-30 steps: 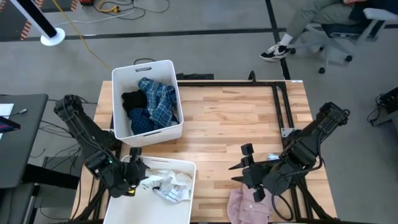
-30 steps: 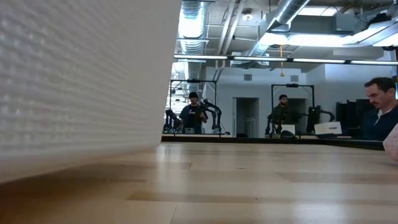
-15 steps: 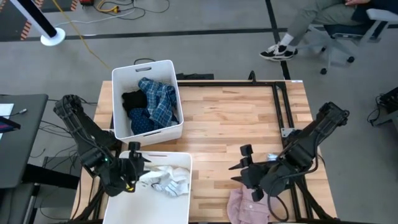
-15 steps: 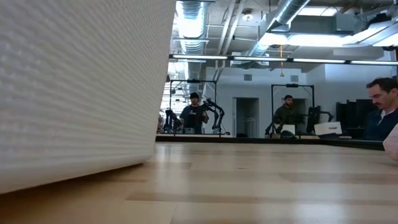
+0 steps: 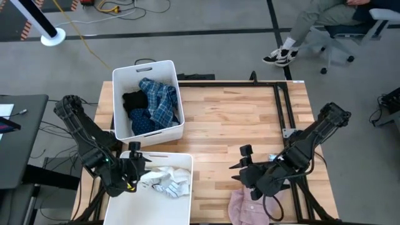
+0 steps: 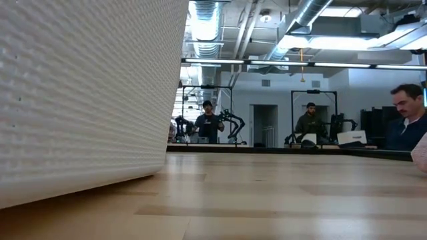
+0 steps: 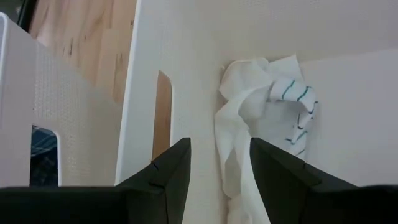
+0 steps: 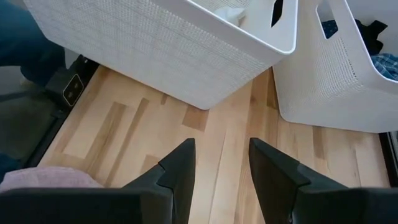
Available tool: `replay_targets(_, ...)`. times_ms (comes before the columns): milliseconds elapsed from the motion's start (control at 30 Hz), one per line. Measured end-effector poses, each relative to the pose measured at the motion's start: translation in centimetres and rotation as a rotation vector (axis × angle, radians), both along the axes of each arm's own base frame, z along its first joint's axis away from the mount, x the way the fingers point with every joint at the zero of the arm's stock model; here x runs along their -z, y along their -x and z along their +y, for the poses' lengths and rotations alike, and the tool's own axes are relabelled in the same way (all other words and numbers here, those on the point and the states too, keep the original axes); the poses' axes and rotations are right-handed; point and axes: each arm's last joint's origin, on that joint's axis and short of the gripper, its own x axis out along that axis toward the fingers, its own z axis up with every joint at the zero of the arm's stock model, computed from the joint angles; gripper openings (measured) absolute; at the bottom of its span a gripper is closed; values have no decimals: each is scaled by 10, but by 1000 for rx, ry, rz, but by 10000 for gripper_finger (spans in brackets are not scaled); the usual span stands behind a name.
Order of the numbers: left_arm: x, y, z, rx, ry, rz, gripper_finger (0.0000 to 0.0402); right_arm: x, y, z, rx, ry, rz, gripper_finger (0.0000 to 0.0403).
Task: Sort clothes
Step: Put the pink shirt into the top white laundry organizer
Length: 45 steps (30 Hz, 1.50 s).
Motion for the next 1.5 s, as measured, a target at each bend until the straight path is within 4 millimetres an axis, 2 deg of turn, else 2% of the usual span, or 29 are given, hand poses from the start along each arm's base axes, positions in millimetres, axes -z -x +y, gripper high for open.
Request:
replay_targets(367, -9, -3, -3, 39, 20, -65, 160, -1, -1, 1, -1, -15, -16, 163)
replay_targets(567, -32, -2, -10, 94, 28, -160, 160, -1, 1, 3, -1, -27, -14, 163)
replay_targets(867, -69, -6, -36, 325, 32, -454, 160, -1, 7, 11, -34, -29, -10, 163)
replay_targets(1033, -83, -10, -45, 428, 26, -573, 160, 0, 11, 14, -19, -55, 3, 163)
replay_targets(1300, -80, -27, -62, 548, -69, -652, 160, 12, 29, 10, 131, -124, 166, 172)
replay_targets(1500, -67, -49, -71, 604, -142, -643, 160, 18, 43, 11, 227, -232, 311, 221)
